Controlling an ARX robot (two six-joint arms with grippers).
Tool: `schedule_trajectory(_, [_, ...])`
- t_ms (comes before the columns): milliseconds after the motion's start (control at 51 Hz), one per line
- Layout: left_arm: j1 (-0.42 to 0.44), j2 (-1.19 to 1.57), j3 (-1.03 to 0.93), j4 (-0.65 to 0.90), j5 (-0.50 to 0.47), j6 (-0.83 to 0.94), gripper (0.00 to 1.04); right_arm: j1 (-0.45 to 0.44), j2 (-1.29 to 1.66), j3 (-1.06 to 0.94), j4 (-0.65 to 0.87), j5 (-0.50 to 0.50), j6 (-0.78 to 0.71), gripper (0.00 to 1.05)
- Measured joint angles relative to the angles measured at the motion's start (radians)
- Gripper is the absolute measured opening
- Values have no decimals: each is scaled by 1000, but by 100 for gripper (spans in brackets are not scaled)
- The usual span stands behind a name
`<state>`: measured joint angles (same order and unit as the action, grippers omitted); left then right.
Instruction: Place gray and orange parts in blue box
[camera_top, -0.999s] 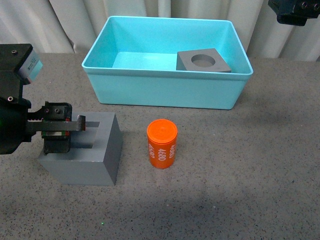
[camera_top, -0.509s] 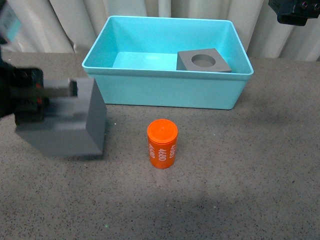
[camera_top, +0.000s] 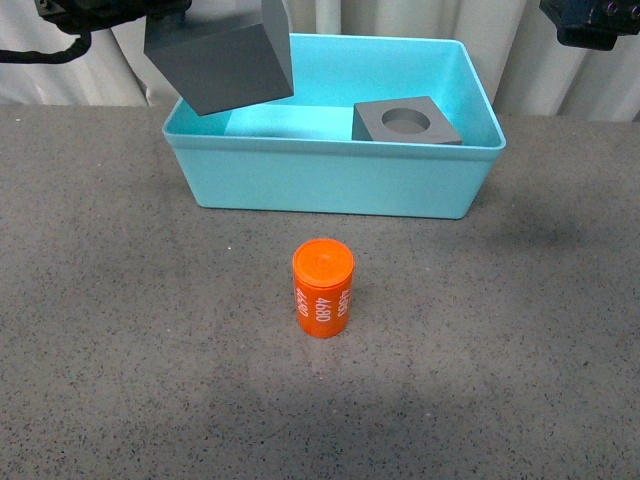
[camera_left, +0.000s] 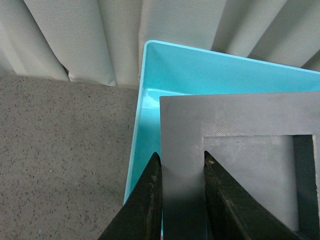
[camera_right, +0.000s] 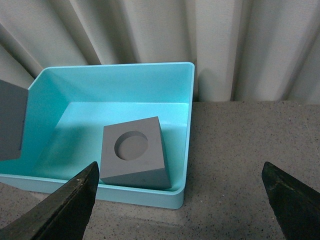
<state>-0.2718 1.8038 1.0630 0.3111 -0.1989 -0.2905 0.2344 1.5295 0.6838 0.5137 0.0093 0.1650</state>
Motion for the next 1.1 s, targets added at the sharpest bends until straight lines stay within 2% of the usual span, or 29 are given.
schedule_trajectory(294, [34,156,150,-74,-6,7,18,0,0,0,0,0,0,95])
schedule_trajectory(607, [15,250,220,-175,17,4,18,0,0,0,0,0,0,95])
schedule_trajectory(940, [10,304,261,-214,-35,20,18,0,0,0,0,0,0,95])
schedule_trajectory(1097, [10,298,263,-212,-24,1,38,0,0,0,0,0,0,95])
